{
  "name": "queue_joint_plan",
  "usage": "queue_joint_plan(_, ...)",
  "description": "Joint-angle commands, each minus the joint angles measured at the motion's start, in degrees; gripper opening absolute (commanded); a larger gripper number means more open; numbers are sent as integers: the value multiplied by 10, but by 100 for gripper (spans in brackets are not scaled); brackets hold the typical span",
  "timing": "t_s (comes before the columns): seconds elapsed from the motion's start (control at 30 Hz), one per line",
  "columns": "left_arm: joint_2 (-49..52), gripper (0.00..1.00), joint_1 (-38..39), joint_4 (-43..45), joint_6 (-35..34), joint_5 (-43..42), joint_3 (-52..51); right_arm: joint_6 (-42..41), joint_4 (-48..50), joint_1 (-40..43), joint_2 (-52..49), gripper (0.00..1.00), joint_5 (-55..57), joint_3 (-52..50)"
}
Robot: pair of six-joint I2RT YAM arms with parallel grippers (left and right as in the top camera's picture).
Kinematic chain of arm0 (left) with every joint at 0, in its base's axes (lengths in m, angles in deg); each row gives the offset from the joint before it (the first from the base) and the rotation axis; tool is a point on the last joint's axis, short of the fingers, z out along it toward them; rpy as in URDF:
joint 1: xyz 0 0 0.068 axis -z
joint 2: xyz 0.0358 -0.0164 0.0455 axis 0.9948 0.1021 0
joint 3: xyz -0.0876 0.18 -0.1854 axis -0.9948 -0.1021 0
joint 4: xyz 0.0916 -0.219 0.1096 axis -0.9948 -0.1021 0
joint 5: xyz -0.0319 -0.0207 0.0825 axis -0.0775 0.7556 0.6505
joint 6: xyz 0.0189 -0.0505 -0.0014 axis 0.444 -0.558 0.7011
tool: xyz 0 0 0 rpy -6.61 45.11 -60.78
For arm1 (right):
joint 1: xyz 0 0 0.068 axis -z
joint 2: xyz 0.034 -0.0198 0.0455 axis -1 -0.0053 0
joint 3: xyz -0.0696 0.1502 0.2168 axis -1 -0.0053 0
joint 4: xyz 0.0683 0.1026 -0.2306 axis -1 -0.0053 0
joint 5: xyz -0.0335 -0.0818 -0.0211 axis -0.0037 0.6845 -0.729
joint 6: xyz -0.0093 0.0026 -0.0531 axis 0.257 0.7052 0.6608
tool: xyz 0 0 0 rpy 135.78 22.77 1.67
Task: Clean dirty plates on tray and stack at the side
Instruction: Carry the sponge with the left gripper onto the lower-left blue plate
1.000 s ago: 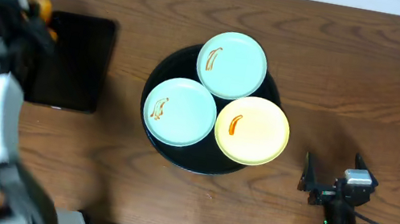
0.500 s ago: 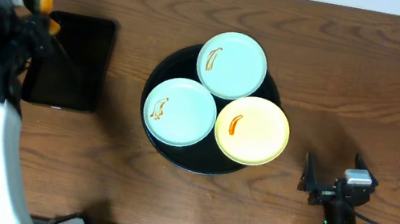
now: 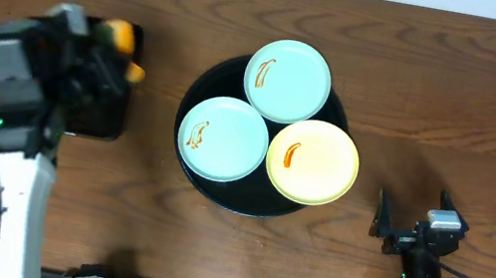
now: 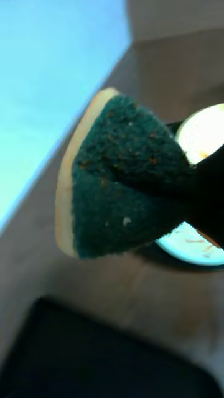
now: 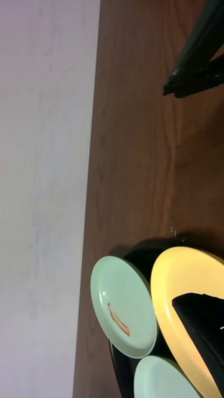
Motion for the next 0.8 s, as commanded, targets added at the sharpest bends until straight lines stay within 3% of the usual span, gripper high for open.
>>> queue_joint_plan(0.0, 47, 7, 60, -12, -30, -5, -8, 4, -2, -5, 3, 99, 1, -1)
queue_joint_plan(0.17, 143, 8, 142, -11, -30, 2, -10, 4, -2, -5, 3, 99, 1, -1)
queue_joint_plan(0.37, 251, 8, 203, -10, -31, 74, -10, 4, -2, -5, 3, 99, 1, -1)
queue_joint_plan(0.63, 323, 7, 259, -7, -31, 98, -10, 4, -2, -5, 3, 99, 1, -1)
queue_joint_plan(0.7, 324, 8, 272, -7, -31, 121, -10, 4, -2, -5, 3, 99, 1, -1)
queue_joint_plan(0.77, 323, 17, 284, -7, -30, 137, -10, 4, -2, -5, 3, 99, 1, -1)
